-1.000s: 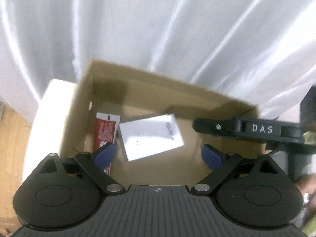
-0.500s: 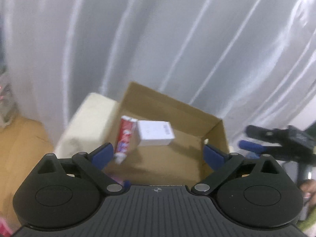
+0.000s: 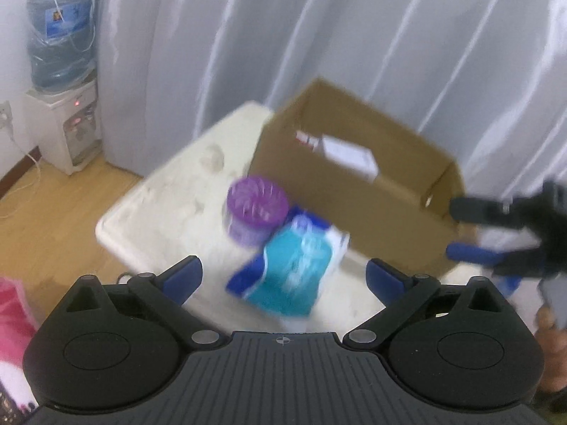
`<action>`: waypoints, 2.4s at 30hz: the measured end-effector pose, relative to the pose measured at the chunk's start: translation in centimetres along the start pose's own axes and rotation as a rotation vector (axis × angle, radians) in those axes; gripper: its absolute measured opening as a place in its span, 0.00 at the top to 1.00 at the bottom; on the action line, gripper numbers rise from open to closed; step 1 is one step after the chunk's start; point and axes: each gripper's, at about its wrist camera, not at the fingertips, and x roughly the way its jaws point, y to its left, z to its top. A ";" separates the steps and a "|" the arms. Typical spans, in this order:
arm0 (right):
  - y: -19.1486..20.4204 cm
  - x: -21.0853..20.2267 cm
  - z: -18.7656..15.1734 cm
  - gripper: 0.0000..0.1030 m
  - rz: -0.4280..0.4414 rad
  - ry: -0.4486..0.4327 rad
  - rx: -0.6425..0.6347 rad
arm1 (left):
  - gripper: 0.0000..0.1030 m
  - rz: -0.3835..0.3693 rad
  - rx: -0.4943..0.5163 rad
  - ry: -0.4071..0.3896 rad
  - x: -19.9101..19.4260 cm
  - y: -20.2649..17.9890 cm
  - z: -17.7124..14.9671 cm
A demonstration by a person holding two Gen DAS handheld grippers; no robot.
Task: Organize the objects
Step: 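Move the right gripper back toward the blue-and-white wet-wipes pack, then close the right gripper on the wet-wipes pack edge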
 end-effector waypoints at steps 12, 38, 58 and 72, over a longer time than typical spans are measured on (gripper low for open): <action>0.8 0.0 -3.4 0.07 -0.001 -0.037 0.004 | 0.04 0.024 0.138 0.003 -0.8 -1.5 -4.0; 4.1 9.8 -0.4 0.32 -0.121 0.015 -0.270 | 0.23 -0.076 0.148 0.076 4.2 -0.9 -4.0; 3.3 13.0 0.1 0.30 -0.159 0.176 -0.265 | 0.25 -0.107 0.109 0.126 6.0 0.0 -3.4; 1.6 10.6 -1.1 0.30 -0.132 0.197 -0.140 | 0.21 -0.127 0.115 0.109 5.8 -0.3 -3.0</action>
